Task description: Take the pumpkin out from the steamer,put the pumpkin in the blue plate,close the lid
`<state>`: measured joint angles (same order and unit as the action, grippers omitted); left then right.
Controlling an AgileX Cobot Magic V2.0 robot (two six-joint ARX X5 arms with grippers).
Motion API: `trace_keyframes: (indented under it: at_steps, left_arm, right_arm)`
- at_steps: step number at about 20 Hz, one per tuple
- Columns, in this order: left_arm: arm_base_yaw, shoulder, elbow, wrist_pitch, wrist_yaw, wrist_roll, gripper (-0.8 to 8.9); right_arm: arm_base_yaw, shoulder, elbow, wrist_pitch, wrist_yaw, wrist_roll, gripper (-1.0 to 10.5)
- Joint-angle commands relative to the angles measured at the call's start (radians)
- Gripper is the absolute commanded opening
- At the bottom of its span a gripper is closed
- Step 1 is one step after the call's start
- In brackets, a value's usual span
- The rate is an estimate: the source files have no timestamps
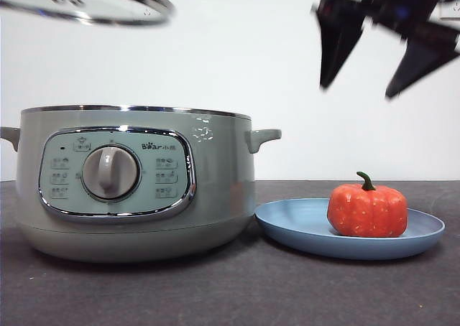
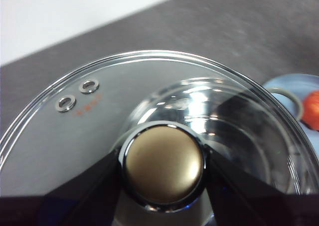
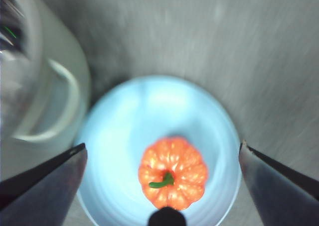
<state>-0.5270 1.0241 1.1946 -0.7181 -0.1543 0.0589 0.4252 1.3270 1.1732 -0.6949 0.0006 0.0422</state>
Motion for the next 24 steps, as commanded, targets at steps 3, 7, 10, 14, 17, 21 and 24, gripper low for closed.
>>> trace_keyframes:
  at_steps: [3,7,10,14,17,21,24]
  left_arm:
    - [-0.002,0.153,0.005,0.131,0.093,-0.007,-0.09]
    - [-0.002,0.271,0.005,0.177,0.157,-0.011,-0.09]
    - [-0.002,0.322,0.005,0.179,0.164,-0.011,-0.09]
    - [-0.003,0.357,0.005,0.177,0.211,-0.011,-0.09]
    - [-0.003,0.382,0.005,0.178,0.21,-0.011,-0.09]
    - [-0.003,0.383,0.005,0.174,0.211,-0.011,0.0]
    - [-0.003,0.383,0.005,0.154,0.21,-0.011,2.25]
  right_arm:
    - [0.0,-0.135,-0.006,-0.009,0.003,0.013,5.0]
    - [0.0,-0.203,-0.006,-0.037,0.007,0.013,5.0]
    - [0.0,-0.214,-0.006,-0.048,0.007,0.013,5.0]
    - [0.0,-0.214,-0.006,-0.047,0.006,0.013,5.0]
    - [0.0,-0.214,-0.006,-0.047,0.006,0.013,5.0]
    - [0.0,-0.214,-0.006,-0.047,0.006,0.013,5.0]
    - [0.0,-0.214,-0.006,-0.047,0.006,0.013,5.0]
